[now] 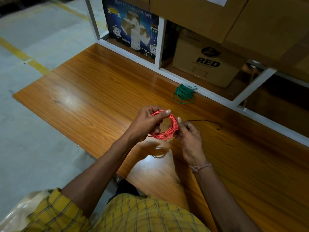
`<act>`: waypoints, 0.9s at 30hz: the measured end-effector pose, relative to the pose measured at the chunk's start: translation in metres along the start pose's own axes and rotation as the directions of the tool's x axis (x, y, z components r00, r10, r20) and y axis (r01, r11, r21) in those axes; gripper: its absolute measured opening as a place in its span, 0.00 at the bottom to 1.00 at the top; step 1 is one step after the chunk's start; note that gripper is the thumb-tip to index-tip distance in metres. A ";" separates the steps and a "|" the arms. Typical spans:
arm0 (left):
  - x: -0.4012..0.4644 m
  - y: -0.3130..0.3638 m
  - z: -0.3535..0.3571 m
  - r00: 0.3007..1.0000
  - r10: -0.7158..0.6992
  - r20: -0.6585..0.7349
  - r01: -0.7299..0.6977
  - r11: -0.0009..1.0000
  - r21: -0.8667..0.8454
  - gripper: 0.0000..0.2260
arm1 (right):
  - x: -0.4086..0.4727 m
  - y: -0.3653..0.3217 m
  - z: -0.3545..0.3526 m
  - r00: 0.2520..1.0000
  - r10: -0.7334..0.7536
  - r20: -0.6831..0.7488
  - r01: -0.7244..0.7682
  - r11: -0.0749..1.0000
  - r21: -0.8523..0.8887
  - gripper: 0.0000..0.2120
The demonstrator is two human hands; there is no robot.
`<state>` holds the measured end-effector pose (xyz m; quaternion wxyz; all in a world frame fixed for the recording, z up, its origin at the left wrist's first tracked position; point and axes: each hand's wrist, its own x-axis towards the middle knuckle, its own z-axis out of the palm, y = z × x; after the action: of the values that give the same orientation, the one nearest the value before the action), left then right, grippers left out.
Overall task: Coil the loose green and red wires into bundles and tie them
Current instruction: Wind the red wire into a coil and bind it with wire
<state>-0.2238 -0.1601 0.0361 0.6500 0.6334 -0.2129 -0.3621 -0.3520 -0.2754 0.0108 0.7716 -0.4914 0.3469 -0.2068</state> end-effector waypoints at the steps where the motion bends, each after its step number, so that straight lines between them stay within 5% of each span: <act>1: 0.000 -0.001 -0.001 1.000 0.003 -0.010 -0.003 1.000 0.018 0.12 | -0.001 0.000 -0.002 1.000 0.002 0.020 -0.001 0.999 -0.039 0.14; 6: -0.001 -0.009 -0.008 1.000 -0.012 -0.025 0.015 0.994 0.106 0.11 | 0.012 0.001 -0.029 0.996 -0.057 0.074 0.085 0.881 -0.465 0.13; 13: 0.000 -0.022 -0.012 0.995 -0.085 -0.061 0.089 0.994 0.066 0.14 | 0.078 -0.012 -0.104 0.946 -0.322 0.031 0.140 0.323 -0.936 0.04; 16: 0.000 -0.024 -0.015 0.994 -0.091 -0.052 0.094 0.993 0.068 0.13 | 0.105 -0.023 -0.122 0.946 -0.308 0.098 0.143 0.125 -0.982 0.09; 22: -0.001 -0.024 -0.016 0.994 -0.102 -0.035 0.104 0.992 0.066 0.13 | 0.125 -0.038 -0.110 0.952 -0.182 0.247 0.231 -0.108 -0.967 0.13; 27: -0.001 -0.024 -0.014 0.992 -0.114 -0.045 0.116 0.992 0.045 0.11 | 0.125 -0.035 -0.100 0.970 -0.122 0.210 0.191 -0.148 -0.970 0.12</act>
<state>-0.2192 -0.1487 0.0115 0.6172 0.6674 -0.1706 -0.3802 -0.3409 -0.4346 -0.0272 0.1191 -0.9442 0.3040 0.0434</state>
